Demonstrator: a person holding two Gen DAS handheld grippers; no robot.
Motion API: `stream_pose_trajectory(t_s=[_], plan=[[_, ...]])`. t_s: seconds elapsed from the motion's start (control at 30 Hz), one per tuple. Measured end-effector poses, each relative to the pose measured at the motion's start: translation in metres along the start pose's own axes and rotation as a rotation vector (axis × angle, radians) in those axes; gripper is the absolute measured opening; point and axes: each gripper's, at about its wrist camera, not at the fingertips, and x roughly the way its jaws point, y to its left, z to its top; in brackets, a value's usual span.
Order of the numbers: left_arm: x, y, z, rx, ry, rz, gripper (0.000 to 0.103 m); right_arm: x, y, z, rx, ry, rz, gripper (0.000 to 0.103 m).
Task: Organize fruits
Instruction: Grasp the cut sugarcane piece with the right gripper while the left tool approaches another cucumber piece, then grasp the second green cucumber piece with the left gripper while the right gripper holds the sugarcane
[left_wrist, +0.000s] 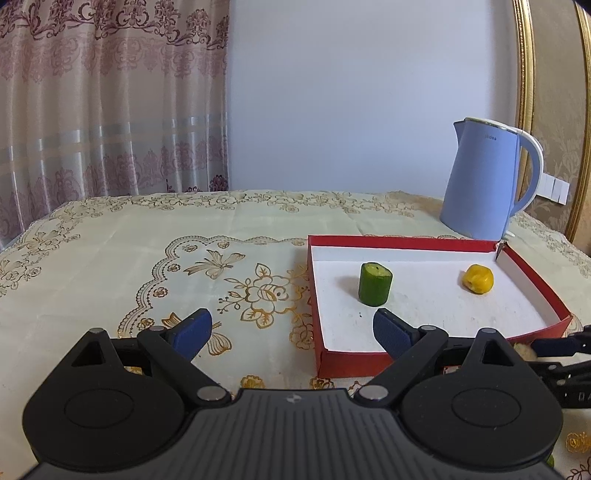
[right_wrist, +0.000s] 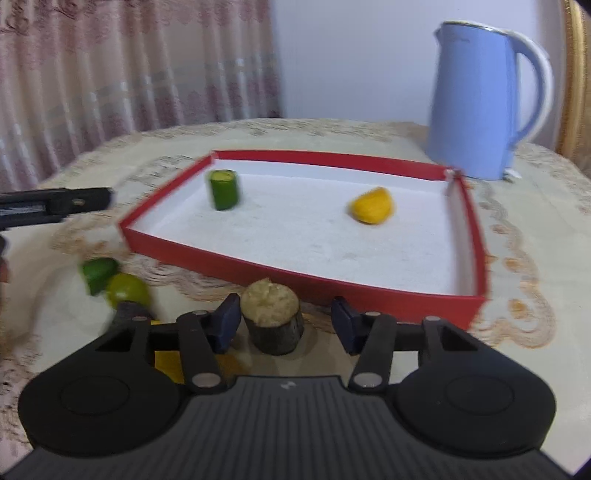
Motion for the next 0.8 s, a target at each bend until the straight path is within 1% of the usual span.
stream_pose_trajectory(t_s=[0.03, 0.1, 0.13, 0.17, 0.2, 0.23, 0.3, 0.4, 0.47, 0.53, 0.63, 0.77, 0.8], plan=[[0.000, 0.000, -0.001, -0.002, 0.002, 0.000, 0.095, 0.001, 0.000, -0.002, -0.002, 0.008, 0.009, 0.050], [0.002, -0.001, -0.001, -0.002, 0.008, 0.001, 0.095, 0.003, 0.006, -0.005, -0.024, 0.012, -0.001, 0.045], [0.002, -0.001, -0.001, 0.001, 0.011, 0.004, 0.095, 0.005, 0.008, -0.006, -0.030, 0.017, -0.003, 0.038], [0.002, -0.002, -0.002, 0.005, 0.012, 0.005, 0.095, 0.007, 0.009, -0.006, -0.030, 0.019, -0.004, 0.036], [0.002, -0.003, -0.002, 0.006, 0.011, 0.005, 0.095, 0.007, 0.010, -0.006, -0.036, 0.014, -0.008, 0.036], [0.001, -0.003, -0.002, 0.006, 0.010, 0.005, 0.095, 0.007, 0.011, -0.006, -0.044, 0.008, -0.013, 0.033], [0.000, -0.002, -0.002, 0.005, 0.010, 0.006, 0.095, 0.005, 0.013, -0.006, -0.055, -0.014, -0.021, 0.033], [-0.002, -0.002, -0.003, 0.006, 0.017, 0.010, 0.095, 0.004, 0.014, -0.008, -0.067, -0.020, -0.008, 0.032], [-0.004, -0.001, -0.006, 0.012, 0.024, 0.010, 0.095, -0.003, 0.015, -0.009, -0.072, -0.049, 0.000, 0.032], [-0.010, 0.000, -0.010, 0.032, 0.030, 0.005, 0.095, -0.014, 0.011, -0.013, -0.057, -0.089, 0.014, 0.032], [-0.019, 0.001, -0.021, 0.072, 0.048, 0.007, 0.095, -0.030, 0.001, -0.023, -0.028, -0.127, 0.011, 0.032], [-0.022, 0.000, -0.032, 0.102, 0.081, 0.023, 0.095, -0.040, -0.018, -0.036, 0.031, -0.133, 0.006, 0.033], [-0.022, -0.001, -0.033, 0.106, 0.088, 0.026, 0.095, -0.039, -0.023, -0.038, 0.055, -0.128, 0.017, 0.033]])
